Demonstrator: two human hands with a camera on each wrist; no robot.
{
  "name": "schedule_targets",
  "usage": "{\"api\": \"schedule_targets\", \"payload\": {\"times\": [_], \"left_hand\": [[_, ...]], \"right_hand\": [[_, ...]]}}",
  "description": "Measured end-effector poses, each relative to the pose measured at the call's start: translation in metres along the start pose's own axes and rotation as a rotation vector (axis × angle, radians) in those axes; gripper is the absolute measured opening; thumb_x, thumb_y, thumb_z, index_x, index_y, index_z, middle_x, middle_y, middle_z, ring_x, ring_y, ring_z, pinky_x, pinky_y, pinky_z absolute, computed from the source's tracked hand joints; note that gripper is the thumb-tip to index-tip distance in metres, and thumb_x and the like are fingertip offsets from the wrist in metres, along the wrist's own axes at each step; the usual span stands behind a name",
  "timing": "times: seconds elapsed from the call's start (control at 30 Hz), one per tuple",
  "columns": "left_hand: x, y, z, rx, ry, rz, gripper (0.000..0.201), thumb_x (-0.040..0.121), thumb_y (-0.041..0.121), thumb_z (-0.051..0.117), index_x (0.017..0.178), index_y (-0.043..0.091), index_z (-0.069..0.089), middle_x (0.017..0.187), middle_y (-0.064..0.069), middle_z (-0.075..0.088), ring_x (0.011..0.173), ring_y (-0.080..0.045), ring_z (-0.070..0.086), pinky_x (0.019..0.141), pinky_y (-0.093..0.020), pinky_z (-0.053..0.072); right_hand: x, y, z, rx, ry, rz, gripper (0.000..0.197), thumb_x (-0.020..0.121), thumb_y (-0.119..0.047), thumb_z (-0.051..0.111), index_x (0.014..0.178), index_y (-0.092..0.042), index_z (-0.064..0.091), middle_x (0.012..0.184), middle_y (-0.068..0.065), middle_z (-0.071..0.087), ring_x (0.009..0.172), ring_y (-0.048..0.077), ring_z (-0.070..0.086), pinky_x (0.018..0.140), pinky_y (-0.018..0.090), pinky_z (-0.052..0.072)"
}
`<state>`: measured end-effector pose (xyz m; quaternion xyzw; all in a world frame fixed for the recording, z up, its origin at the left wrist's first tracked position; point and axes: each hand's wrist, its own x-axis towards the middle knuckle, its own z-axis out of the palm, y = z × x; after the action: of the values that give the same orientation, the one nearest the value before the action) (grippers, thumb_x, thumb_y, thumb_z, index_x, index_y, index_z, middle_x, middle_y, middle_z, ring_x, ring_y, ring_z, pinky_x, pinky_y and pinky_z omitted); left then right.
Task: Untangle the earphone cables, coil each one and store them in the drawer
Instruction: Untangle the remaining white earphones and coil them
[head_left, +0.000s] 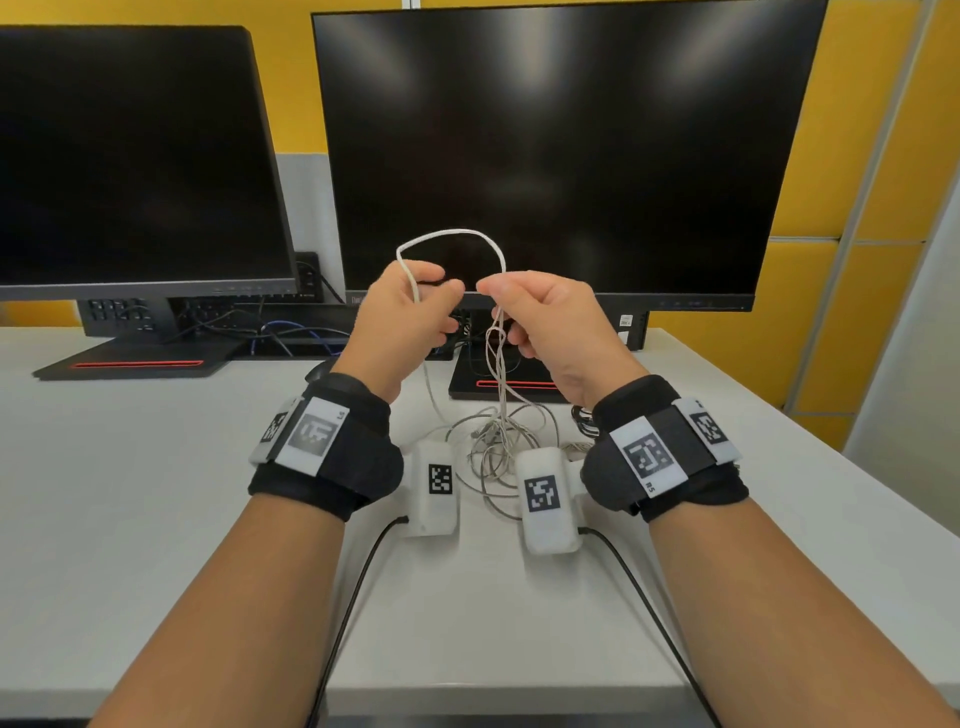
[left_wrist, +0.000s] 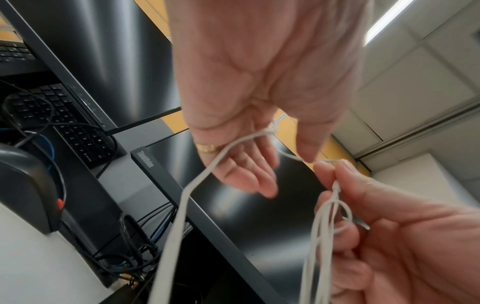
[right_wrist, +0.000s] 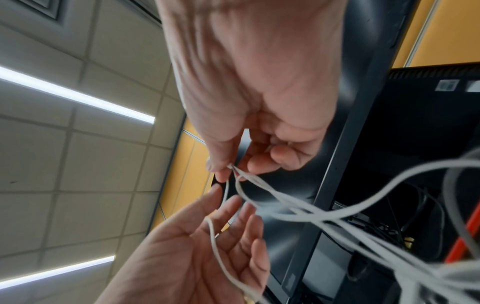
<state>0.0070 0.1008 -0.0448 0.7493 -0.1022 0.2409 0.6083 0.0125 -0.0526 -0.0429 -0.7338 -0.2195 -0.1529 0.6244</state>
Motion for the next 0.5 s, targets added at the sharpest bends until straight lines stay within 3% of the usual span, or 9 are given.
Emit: {"api": "schedule_targets", "payload": {"times": [0.13, 0.37, 0.5], "left_hand": [[-0.0078, 0.0072, 0.0025, 0.063, -0.268, -0.021, 0.008, 0.093, 0.025, 0.060, 0.097, 0.019, 0.063, 0.098, -0.007, 0.071, 0.084, -0.017, 0.070, 0.079, -0.029, 0.056], [-0.0072, 0.0052, 0.0010, 0.135, -0.315, -0.012, 0.010, 0.085, 0.005, 0.068, 0.089, 0.013, 0.063, 0.080, -0.005, 0.072, 0.073, -0.009, 0.071, 0.070, -0.020, 0.055], [-0.0072, 0.0035, 0.0001, 0.224, -0.385, -0.067, 0.011, 0.086, 0.005, 0.066, 0.089, 0.015, 0.063, 0.077, 0.000, 0.069, 0.064, -0.005, 0.066, 0.061, -0.017, 0.051]], "right_hand": [[-0.0006, 0.0010, -0.0014, 0.051, 0.011, -0.028, 0.012, 0.095, -0.025, 0.061, 0.094, -0.021, 0.073, 0.073, -0.002, 0.066, 0.063, 0.006, 0.055, 0.056, 0.016, 0.046], [0.0012, -0.0022, -0.0014, 0.232, 0.055, -0.027, 0.010, 0.096, -0.019, 0.059, 0.095, -0.016, 0.068, 0.081, 0.004, 0.070, 0.064, 0.010, 0.065, 0.056, 0.020, 0.051], [0.0009, -0.0044, -0.0013, 0.395, 0.050, -0.108, 0.010, 0.096, -0.015, 0.058, 0.097, -0.012, 0.068, 0.087, 0.008, 0.071, 0.084, 0.021, 0.071, 0.076, 0.030, 0.059]]}}
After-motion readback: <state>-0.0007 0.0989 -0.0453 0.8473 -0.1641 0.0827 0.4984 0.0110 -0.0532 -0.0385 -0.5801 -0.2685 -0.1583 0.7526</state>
